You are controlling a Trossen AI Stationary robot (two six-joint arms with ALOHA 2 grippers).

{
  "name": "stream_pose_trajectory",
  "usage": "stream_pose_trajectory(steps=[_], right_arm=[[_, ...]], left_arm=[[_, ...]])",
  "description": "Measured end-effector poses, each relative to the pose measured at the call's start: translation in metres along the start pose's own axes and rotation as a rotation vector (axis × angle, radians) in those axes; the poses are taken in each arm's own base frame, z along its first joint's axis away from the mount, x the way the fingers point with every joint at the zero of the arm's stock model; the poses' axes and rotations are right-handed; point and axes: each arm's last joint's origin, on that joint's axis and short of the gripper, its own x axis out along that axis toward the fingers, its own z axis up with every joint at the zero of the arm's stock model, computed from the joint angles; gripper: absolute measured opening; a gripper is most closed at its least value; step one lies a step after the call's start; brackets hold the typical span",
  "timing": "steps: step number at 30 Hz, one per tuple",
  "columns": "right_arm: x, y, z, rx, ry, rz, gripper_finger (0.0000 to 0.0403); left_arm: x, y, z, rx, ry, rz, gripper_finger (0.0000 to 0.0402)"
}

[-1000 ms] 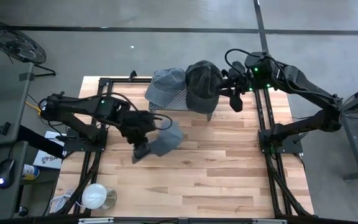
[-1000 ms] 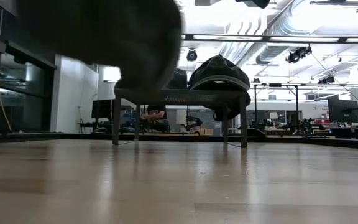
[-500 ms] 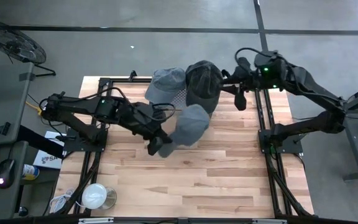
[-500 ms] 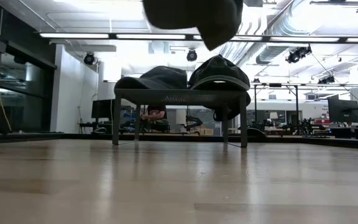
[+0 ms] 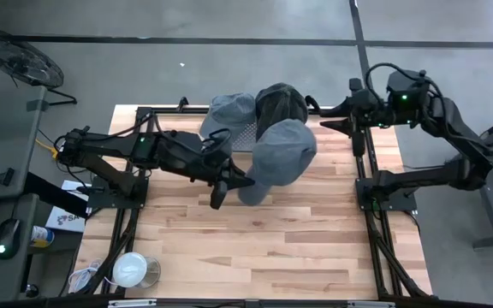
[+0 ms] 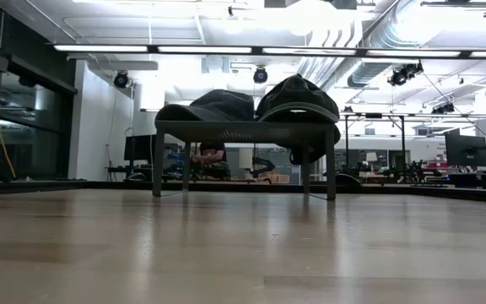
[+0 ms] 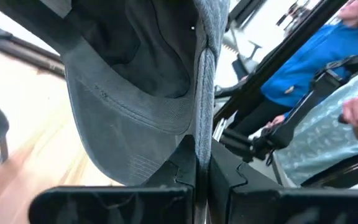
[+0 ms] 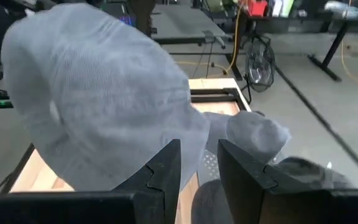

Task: Pick & Place hat
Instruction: Stack the gray cap on top of the gray cap on the shelf

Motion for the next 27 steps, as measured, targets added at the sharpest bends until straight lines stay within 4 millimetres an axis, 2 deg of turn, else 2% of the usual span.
stream_pose_trajectory(steps=[6, 11, 16, 21, 27], right_arm=[[-0.012, 0.005, 0.001, -0.029, -0.039, 0.038, 0.0099], [-0.015, 0.008, 0.001, -0.033, -0.055, 0.128, 0.0107], [-0.011, 0.009, 0.001, 0.007, -0.049, 0.224, 0.0157], [-0.008, 0.012, 0.001, 0.005, -0.041, 0.239, 0.0214], [0.009, 0.020, 0.001, -0.026, 0.003, 0.231, 0.0240]], left_arm=[[0.003, -0.001, 0.002, 0.019, -0.030, -0.013, 0.0007], [0.007, -0.001, 0.002, 0.032, -0.044, 0.005, 0.0005], [0.009, 0.001, 0.000, 0.050, -0.039, 0.026, 0.0005], [0.014, 0.002, -0.002, 0.053, -0.031, 0.046, 0.0005], [0.023, 0.006, 0.000, 0.084, -0.065, 0.061, 0.0005]])
